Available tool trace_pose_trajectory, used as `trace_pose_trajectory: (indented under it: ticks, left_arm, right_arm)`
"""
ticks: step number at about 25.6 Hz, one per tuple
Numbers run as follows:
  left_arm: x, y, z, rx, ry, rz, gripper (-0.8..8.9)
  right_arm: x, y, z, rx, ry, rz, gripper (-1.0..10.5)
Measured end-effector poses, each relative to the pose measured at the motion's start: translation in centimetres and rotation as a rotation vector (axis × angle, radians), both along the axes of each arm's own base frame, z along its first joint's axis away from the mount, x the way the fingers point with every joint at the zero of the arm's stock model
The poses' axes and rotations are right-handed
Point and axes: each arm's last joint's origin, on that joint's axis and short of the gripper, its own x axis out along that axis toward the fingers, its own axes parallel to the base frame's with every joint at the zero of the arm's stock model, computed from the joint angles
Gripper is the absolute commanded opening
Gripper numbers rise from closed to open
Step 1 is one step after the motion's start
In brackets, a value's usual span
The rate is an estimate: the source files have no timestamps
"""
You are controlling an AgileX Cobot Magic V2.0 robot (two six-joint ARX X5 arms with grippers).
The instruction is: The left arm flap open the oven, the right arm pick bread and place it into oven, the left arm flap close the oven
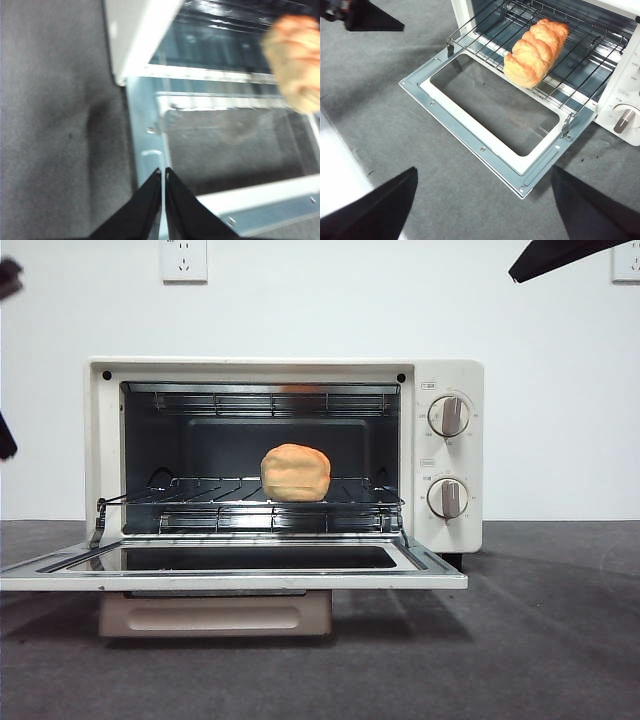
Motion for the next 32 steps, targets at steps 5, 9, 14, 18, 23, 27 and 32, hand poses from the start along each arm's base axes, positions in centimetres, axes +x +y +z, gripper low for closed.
trace_pose_trajectory:
  ticks: [5, 9, 14, 18, 23, 27, 32]
  left_arm:
    - [1.9, 1.2, -2.2, -0.020, 0.100, 0.008, 0.14]
    - [3.1, 1.7, -3.9, -0.052, 0.166, -0.027, 0.14]
    - [4.3, 1.7, -5.6, -0.085, 0.208, -0.076, 0.14]
    - [5.0, 1.6, -7.0, -0.086, 0.245, -0.084, 0.14]
    - [5.7, 1.6, -8.6, -0.086, 0.291, -0.091, 0.14]
    - [6.0, 1.4, -9.3, -0.146, 0.305, -0.140, 0.14]
    - [6.1, 1.5, -9.9, -0.198, 0.328, -0.166, 0.14]
  right_arm:
    - [0.0, 0.0, 0.0, 0.000, 0.000, 0.000, 4.2]
    - [0.0, 0.0, 0.0, 0.000, 0.000, 0.000, 4.2]
    - [0.0, 0.0, 0.0, 0.000, 0.000, 0.000, 4.2]
    - [0.0, 0.0, 0.0, 0.000, 0.000, 0.000, 4.2]
    - [0.0, 0.0, 0.0, 0.001, 0.000, 0.000, 4.2]
    - [0.0, 0.0, 0.0, 0.000, 0.000, -0.001, 4.2]
    - [0.0, 0.0, 0.0, 0.000, -0.001, -0.003, 4.2]
